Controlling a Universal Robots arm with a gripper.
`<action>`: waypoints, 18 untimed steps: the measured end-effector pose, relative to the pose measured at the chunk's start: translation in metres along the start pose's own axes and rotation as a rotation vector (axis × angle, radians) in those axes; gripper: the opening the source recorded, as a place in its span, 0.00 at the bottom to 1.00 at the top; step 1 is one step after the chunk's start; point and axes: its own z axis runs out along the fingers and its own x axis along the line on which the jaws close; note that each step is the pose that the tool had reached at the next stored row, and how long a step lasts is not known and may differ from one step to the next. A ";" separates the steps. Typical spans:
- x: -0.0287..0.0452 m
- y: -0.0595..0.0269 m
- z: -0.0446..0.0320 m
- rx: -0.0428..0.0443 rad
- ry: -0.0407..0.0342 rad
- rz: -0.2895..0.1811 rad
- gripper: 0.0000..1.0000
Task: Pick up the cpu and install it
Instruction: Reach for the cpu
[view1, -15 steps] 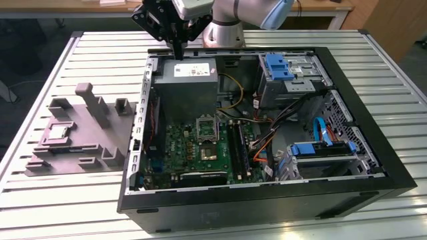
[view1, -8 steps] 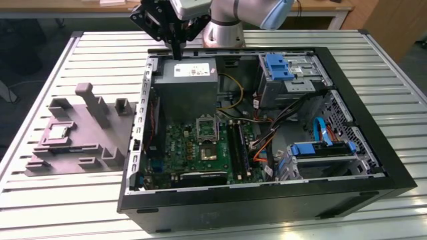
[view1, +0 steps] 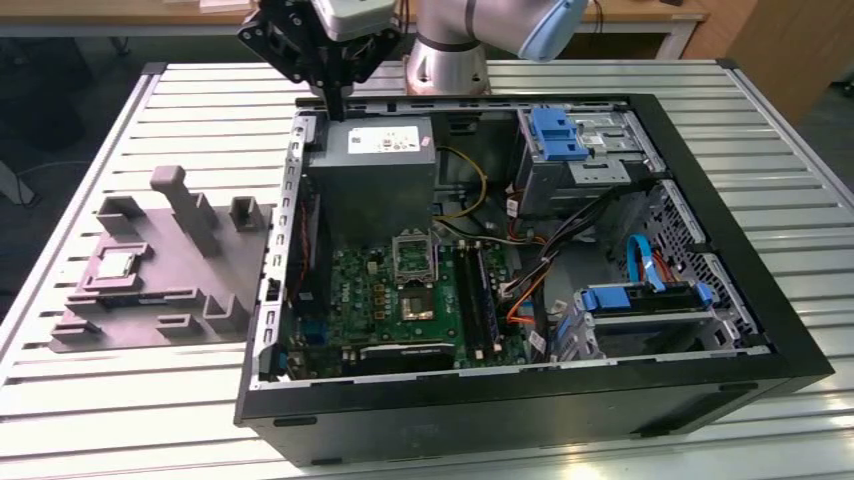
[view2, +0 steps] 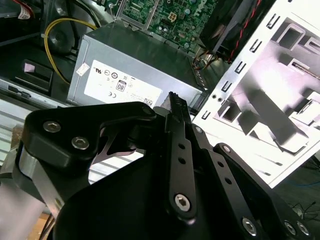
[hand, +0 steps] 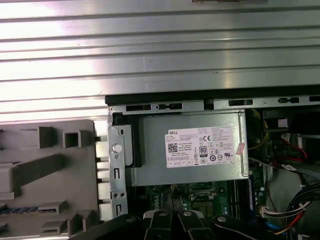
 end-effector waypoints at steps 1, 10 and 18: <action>0.0002 0.0000 0.0000 0.0000 0.0000 0.000 0.11; 0.0018 -0.0001 0.0000 0.0000 0.0000 0.000 0.11; 0.0034 -0.0003 -0.0001 0.0000 0.0000 0.000 0.11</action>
